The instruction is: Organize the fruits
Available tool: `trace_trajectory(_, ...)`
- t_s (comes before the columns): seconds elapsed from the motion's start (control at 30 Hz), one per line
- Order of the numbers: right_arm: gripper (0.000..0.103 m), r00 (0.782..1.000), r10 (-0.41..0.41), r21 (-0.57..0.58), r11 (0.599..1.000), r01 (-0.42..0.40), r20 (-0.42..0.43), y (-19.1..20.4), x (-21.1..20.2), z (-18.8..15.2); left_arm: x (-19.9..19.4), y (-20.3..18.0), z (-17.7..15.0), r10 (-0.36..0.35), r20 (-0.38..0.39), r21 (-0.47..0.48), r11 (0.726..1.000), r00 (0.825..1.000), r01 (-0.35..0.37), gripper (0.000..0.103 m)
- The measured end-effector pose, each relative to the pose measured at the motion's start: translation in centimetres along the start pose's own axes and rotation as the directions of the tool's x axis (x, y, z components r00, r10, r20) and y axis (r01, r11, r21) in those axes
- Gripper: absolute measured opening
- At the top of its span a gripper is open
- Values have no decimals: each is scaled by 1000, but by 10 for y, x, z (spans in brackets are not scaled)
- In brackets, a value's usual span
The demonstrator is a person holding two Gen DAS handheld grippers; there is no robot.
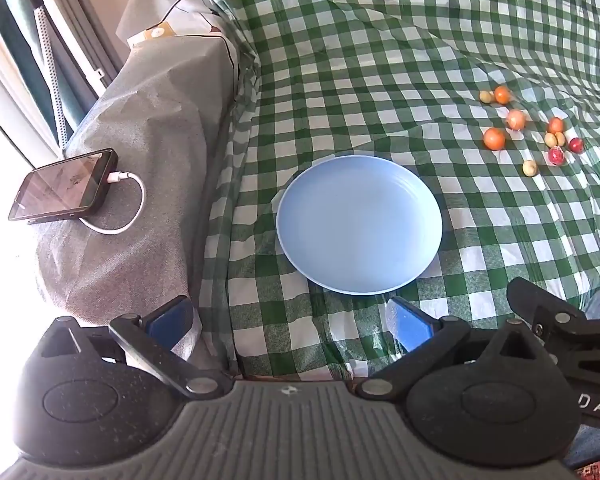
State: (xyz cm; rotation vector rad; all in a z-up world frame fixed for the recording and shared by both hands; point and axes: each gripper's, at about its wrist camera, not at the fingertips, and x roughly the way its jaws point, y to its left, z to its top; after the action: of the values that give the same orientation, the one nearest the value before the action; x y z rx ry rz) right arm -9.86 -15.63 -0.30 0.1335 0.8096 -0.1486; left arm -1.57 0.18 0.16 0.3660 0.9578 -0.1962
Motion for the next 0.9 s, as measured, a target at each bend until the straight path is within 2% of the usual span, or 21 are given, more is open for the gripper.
trace_trajectory(0.9,102,1000,-1,-17,1000,1,15,4,-1,-6,-5,5,-4,6,11,-15,1000,1000,-6,103)
